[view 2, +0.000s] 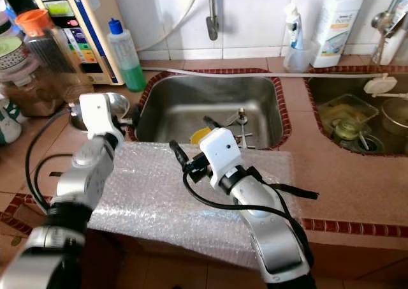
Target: Kitchen organization
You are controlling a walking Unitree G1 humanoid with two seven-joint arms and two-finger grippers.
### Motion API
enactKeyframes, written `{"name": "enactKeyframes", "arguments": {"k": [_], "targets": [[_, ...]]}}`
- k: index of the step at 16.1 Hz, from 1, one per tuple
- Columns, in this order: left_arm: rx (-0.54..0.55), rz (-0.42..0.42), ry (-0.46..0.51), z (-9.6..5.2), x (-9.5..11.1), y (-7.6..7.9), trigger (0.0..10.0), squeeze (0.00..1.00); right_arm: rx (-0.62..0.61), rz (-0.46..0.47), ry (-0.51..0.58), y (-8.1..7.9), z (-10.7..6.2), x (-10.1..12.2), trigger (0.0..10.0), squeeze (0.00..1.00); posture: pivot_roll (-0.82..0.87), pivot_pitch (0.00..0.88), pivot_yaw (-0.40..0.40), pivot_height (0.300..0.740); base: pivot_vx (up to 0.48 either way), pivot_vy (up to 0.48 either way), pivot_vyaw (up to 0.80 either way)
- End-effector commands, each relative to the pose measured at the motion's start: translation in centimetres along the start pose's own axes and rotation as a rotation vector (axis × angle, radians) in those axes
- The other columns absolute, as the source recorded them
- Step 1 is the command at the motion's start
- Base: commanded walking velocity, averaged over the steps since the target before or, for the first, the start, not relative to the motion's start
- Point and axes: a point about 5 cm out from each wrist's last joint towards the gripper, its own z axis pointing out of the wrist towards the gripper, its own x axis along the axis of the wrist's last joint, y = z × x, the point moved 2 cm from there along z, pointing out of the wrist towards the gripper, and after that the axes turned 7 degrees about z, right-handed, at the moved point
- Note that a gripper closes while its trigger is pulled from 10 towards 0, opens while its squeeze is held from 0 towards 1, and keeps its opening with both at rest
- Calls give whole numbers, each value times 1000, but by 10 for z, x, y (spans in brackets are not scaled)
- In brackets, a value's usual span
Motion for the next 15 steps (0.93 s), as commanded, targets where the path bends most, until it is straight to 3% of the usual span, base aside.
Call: {"name": "enactKeyframes", "arguments": {"k": [1,6,10,15], "targets": [[57,12,-8,4,2,-11,10000,0,-7,3,18,-3,-1,8,10000,431,-297,130,154,740,0,0,0],[206,18,-78,20,4,-30,10000,0,-35,20,-6,-8,-10,13,10000,431,-337,163,169,740,0,0,0],[405,90,-169,16,-7,-57,10000,0,-67,20,-24,-4,-12,14,10000,435,-342,164,176,740,0,0,0],[450,104,-203,12,-17,-67,10000,0,-52,17,-35,-6,-10,13,10000,435,-325,159,166,740,0,0,0]]}}
